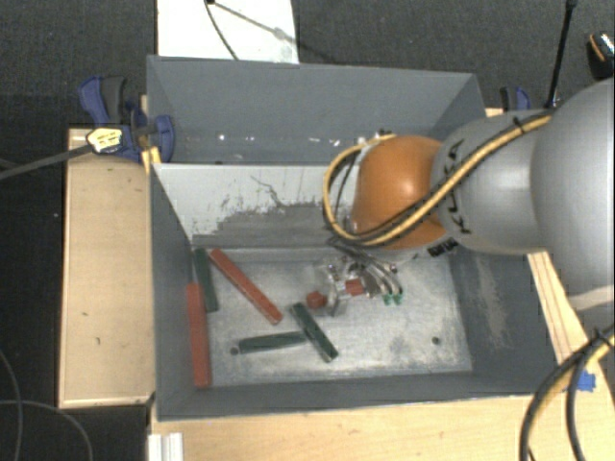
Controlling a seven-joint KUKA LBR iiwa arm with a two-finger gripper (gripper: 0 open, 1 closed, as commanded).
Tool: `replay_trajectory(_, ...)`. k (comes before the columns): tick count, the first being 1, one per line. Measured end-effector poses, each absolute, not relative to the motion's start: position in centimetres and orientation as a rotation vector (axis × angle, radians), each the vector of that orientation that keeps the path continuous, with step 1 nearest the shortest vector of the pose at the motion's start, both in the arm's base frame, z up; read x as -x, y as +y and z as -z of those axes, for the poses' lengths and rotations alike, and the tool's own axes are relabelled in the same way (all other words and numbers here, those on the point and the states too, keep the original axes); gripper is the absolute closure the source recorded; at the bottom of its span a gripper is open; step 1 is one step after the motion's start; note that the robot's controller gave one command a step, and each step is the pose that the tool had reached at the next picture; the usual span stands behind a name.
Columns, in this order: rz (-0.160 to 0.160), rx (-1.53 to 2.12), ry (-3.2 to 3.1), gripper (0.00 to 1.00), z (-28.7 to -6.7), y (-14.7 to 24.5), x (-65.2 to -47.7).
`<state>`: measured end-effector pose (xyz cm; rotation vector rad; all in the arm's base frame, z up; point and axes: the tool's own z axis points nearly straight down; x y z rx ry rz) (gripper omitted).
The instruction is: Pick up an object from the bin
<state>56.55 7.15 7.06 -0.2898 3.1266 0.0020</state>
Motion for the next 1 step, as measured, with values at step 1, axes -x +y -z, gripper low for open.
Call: replay_trajectory(1, 0.003, 0.369, 3.109, 1.00, -21.90, 3.25, -56.15)
